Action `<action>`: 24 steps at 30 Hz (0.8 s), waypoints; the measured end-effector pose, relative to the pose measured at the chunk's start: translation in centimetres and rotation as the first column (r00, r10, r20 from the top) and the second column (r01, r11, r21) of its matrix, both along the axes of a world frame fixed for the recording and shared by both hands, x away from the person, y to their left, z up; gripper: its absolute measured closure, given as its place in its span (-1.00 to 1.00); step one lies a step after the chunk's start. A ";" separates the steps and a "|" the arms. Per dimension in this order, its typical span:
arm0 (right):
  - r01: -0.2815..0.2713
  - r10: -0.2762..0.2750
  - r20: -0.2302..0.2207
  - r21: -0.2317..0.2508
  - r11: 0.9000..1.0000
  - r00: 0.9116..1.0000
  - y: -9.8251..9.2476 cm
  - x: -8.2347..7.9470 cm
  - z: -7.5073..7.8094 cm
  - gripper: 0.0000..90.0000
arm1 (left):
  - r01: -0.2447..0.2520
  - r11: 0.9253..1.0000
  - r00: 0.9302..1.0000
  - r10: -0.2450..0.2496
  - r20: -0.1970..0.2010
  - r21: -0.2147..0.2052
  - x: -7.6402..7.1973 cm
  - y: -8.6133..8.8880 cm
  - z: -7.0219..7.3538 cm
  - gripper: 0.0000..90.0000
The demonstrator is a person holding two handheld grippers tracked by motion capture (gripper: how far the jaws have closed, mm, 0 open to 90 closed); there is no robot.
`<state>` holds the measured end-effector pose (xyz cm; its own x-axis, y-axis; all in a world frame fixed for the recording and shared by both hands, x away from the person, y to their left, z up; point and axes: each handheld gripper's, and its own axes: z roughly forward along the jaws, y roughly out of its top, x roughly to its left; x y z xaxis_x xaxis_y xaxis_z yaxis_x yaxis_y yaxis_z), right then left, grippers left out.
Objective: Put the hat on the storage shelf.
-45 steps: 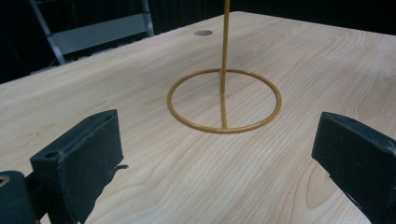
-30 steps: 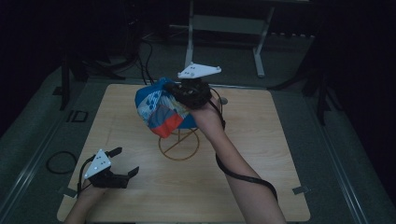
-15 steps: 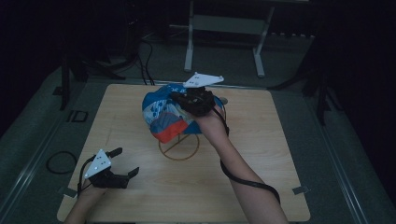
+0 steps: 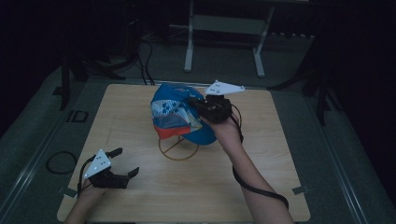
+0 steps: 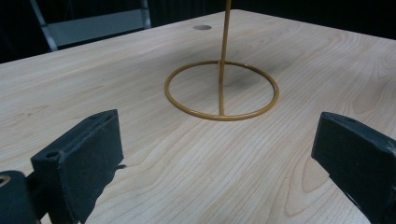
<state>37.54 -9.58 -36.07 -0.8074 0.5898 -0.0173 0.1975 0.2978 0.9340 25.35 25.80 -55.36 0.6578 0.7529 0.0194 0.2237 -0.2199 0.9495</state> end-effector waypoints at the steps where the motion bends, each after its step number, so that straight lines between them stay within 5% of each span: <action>1: -0.002 0.002 -0.004 0.007 1.000 1.000 -0.2 0.0 -0.2 1.00 | 0.000 1.000 1.000 0.000 0.000 0.002 0.0 0.0 0.0 -0.95; 4: -0.002 0.002 -0.013 0.019 1.000 1.000 -0.6 -0.1 -0.5 0.99 | -0.001 1.000 1.000 0.001 -0.002 0.001 0.0 0.0 0.0 -0.95; 24: -0.035 0.036 -0.013 0.090 0.995 0.999 -2.7 -2.0 -0.6 0.04 | 0.018 1.000 1.000 -0.018 -0.011 0.006 0.0 -0.1 -0.5 -0.95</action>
<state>35.57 -12.26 -36.65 -0.8277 0.5592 0.0466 0.2025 0.2203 0.9542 25.32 25.69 -55.82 0.6716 0.7407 0.0170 0.2295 -0.2298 0.9458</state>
